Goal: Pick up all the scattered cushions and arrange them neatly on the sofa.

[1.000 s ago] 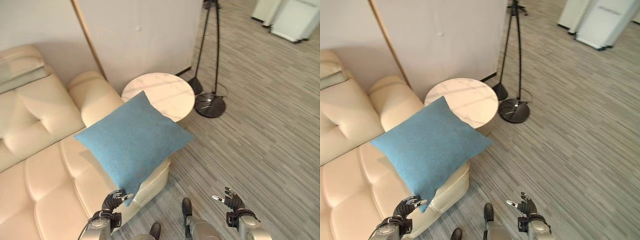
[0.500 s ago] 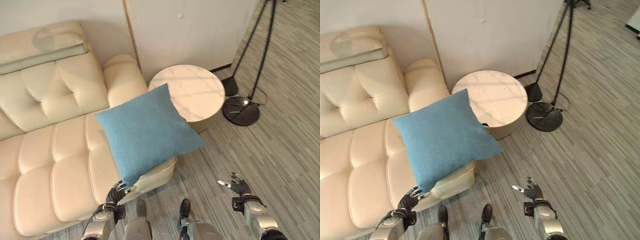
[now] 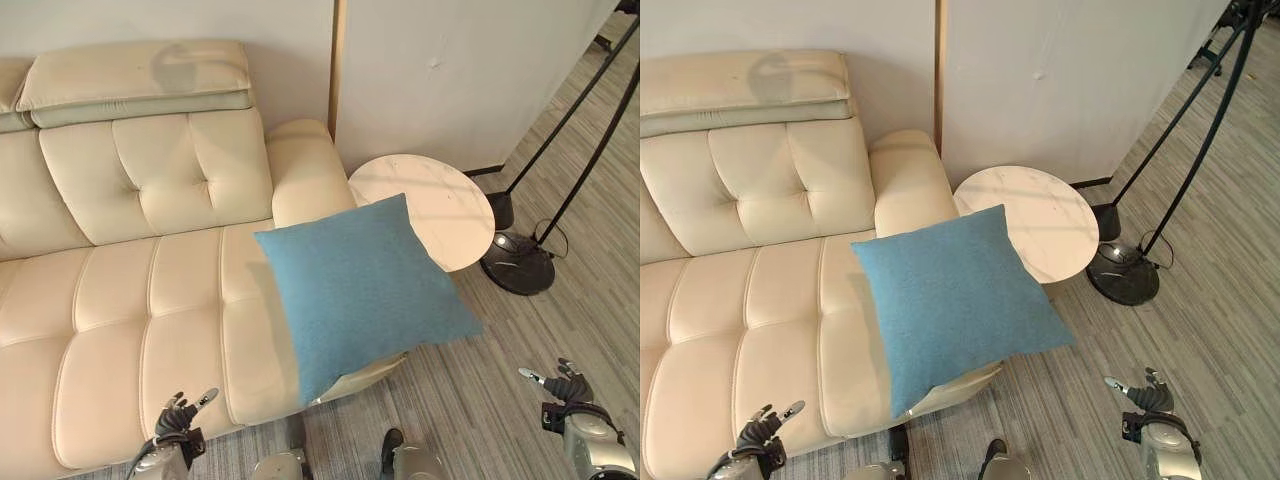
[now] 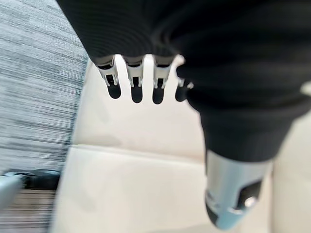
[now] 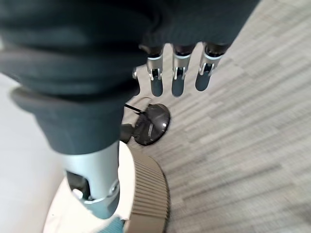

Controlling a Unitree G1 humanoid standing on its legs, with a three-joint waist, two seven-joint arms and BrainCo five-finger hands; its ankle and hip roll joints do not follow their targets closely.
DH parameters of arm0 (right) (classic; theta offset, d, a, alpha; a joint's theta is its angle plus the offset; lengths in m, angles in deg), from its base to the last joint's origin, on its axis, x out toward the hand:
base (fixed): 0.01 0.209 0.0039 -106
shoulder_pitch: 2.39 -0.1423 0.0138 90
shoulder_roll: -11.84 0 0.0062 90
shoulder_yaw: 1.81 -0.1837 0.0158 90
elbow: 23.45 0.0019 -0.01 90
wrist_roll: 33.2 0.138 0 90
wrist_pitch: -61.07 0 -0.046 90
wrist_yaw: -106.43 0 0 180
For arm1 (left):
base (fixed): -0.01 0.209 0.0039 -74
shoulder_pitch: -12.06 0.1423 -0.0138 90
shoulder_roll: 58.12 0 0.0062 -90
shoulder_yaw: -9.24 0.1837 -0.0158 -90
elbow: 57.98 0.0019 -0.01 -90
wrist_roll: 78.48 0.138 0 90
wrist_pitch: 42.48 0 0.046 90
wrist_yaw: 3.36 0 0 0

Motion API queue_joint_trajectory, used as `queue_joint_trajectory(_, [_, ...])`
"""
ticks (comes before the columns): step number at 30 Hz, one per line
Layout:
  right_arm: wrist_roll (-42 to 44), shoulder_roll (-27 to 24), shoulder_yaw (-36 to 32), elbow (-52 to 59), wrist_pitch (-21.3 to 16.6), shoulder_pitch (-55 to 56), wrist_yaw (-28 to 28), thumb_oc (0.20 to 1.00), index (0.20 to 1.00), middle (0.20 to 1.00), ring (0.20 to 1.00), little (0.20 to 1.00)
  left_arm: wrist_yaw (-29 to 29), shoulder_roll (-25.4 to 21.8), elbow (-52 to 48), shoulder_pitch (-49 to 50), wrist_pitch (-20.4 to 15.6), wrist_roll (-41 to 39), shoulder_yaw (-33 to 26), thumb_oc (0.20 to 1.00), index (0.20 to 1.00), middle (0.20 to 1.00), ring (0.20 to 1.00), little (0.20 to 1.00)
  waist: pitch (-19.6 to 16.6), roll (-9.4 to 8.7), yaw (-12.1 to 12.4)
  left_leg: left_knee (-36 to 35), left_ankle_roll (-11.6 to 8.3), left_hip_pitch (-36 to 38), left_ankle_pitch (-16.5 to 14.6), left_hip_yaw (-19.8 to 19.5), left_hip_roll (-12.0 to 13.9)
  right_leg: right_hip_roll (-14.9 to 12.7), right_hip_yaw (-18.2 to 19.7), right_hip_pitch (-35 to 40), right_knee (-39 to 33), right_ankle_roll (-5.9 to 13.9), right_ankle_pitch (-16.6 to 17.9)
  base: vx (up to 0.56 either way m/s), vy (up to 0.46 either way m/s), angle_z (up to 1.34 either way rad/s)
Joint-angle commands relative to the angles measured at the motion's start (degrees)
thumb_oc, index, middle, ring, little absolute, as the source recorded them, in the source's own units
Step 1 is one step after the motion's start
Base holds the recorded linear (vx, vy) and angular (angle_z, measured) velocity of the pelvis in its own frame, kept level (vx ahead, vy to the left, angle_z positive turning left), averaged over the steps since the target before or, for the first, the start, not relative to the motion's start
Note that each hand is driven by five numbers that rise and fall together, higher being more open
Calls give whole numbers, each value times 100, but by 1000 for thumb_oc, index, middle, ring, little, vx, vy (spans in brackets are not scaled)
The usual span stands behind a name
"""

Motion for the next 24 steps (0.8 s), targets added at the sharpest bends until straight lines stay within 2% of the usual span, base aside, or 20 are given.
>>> queue_joint_trajectory(1, [-108,-461,277,-100,-122,-543,137,1000,1000,1000,1000,1000,130,-72,-37,-520,-357,-317,71,1000,1000,1000,1000,1000,158,-84,-15,86,-366,76,-487,-401,149,362,327,230,-485,32,64,67,-66,16])
queue_joint_trajectory(4, [-146,-381,470,0,-84,-610,105,1000,1000,1000,1000,1000,124,-13,-130,-619,-376,-389,172,1000,1000,1000,1000,1000,84,-147,-20,61,-367,99,-500,-434,121,410,430,307,-697,-13,141,67,-50,45])
queue_joint_trajectory(6, [-393,-285,866,462,-15,-689,-6,1000,1000,1000,1000,1000,82,146,-347,-664,-308,-347,406,1000,1000,1000,1000,1000,-58,-181,8,16,-391,188,-529,-426,137,433,409,497,-882,-53,177,142,-88,3])
queue_joint_trajectory(12, [-515,148,1432,1159,38,-829,-87,1000,1000,1000,1000,1000,26,464,-380,-919,-168,-125,900,1000,1000,1000,1000,1000,-101,-178,-28,-45,-436,277,-542,-470,193,461,305,649,-997,-94,171,67,-47,0])
queue_joint_trajectory(15, [-459,568,1996,1374,53,-1238,-79,1000,1000,1000,1000,1000,45,714,-85,-1336,-84,5,1328,1000,1000,1000,1000,1000,29,-210,-41,-45,-461,198,-520,-484,234,473,272,570,-996,-117,186,-22,-43,0])
queue_joint_trajectory(18, [-429,674,2135,1403,44,-1371,-66,1000,1000,1000,1000,1000,55,775,15,-1465,-76,12,1401,1000,1000,1000,1000,1000,84,-221,-41,-45,-466,153,-500,-485,247,480,279,516,-990,-124,196,-71,-24,0])
queue_joint_trajectory(20, [18,1196,2688,1502,-40,-1856,-28,1000,1000,1000,1000,1000,134,1005,219,-2031,-81,-120,1806,1000,1000,1000,1000,1000,404,-291,-39,-25,-487,-168,-386,-494,299,505,300,168,-926,-150,267,-187,-42,-4])
queue_joint_trajectory(24, [466,1506,3057,1472,-109,-2133,-60,1000,1000,1000,1000,1000,109,1139,226,-2428,-121,-381,2091,1000,1000,1000,1000,1000,625,-333,-26,2,-517,-453,-278,-494,337,510,269,-119,-836,-176,317,-120,-16,-4])
